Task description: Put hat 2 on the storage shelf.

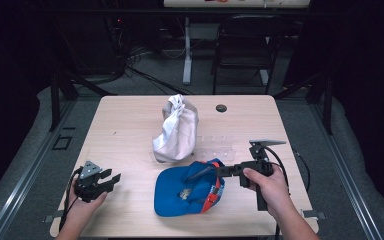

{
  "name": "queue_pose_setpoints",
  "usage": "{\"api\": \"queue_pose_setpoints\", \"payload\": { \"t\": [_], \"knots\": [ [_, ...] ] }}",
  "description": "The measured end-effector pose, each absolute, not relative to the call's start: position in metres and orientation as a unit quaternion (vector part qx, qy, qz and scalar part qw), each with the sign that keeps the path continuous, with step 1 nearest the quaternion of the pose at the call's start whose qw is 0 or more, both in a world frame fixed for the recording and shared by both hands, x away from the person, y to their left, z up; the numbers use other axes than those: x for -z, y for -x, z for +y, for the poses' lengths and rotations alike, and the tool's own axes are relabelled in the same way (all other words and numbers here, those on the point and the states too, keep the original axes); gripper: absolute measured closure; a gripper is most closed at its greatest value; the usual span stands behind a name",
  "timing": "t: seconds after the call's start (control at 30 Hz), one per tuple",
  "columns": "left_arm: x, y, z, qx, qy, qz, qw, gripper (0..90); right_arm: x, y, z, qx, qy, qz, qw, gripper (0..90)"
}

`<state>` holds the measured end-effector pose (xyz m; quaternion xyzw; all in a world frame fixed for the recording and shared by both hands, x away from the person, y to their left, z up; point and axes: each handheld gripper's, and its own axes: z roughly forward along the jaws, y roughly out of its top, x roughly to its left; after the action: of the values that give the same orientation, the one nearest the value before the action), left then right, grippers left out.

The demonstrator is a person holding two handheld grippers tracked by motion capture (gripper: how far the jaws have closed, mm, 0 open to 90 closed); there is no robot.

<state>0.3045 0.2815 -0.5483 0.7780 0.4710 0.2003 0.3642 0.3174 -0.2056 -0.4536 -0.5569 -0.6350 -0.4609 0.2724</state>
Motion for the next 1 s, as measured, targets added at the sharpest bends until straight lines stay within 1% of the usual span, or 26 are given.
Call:
{"api": "queue_pose_setpoints", "payload": {
  "t": [0.07, 0.1, 0.13, 0.23, 0.3, 0.33, 0.4, 0.47, 0.53, 0.6, 0.67, 0.83, 1.0],
  "knots": [
    [0.549, -0.305, 0.281, -0.202, -0.777, 0.470, 0.367, 55.8, 0.437, -0.321, -0.201, 0.472, 0.549, -0.629, 0.284, 79.0],
    [0.549, -0.305, 0.281, -0.202, -0.777, 0.470, 0.367, 55.4, 0.437, -0.321, -0.201, 0.472, 0.549, -0.629, 0.284, 79.0],
    [0.550, -0.305, 0.280, -0.202, -0.775, 0.472, 0.368, 55.1, 0.426, -0.323, -0.198, 0.480, 0.543, -0.624, 0.293, 79.0],
    [0.551, -0.306, 0.280, -0.202, -0.777, 0.470, 0.367, 54.9, 0.416, -0.326, -0.194, 0.490, 0.537, -0.614, 0.306, 79.0],
    [0.551, -0.306, 0.281, -0.202, -0.777, 0.469, 0.368, 54.6, 0.405, -0.329, -0.189, 0.495, 0.533, -0.616, 0.303, 79.0],
    [0.550, -0.306, 0.281, -0.202, -0.778, 0.468, 0.366, 54.0, 0.394, -0.332, -0.185, 0.494, 0.531, -0.622, 0.297, 79.0],
    [0.550, -0.306, 0.282, -0.202, -0.777, 0.469, 0.367, 53.8, 0.391, -0.333, -0.184, 0.494, 0.532, -0.623, 0.292, 79.0],
    [0.552, -0.307, 0.282, -0.203, -0.774, 0.472, 0.371, 53.0, 0.377, -0.335, -0.186, 0.488, 0.536, -0.631, 0.276, 79.0],
    [0.552, -0.307, 0.282, -0.203, -0.774, 0.472, 0.371, 52.9, 0.374, -0.335, -0.187, 0.489, 0.539, -0.629, 0.272, 79.0],
    [0.553, -0.307, 0.282, -0.202, -0.774, 0.472, 0.371, 52.2, 0.366, -0.335, -0.194, 0.490, 0.544, -0.628, 0.264, 79.0],
    [0.553, -0.307, 0.282, -0.203, -0.774, 0.471, 0.371, 51.9, 0.355, -0.335, -0.206, 0.497, 0.556, -0.620, 0.246, 79.0],
    [0.552, -0.308, 0.281, -0.202, -0.775, 0.471, 0.370, 50.5, 0.341, -0.337, -0.222, 0.505, 0.571, -0.605, 0.229, 79.0],
    [0.554, -0.308, 0.280, -0.204, -0.770, 0.471, 0.379, 49.6, 0.322, -0.347, -0.235, 0.524, 0.586, -0.583, 0.206, 78.9]
  ]
}}
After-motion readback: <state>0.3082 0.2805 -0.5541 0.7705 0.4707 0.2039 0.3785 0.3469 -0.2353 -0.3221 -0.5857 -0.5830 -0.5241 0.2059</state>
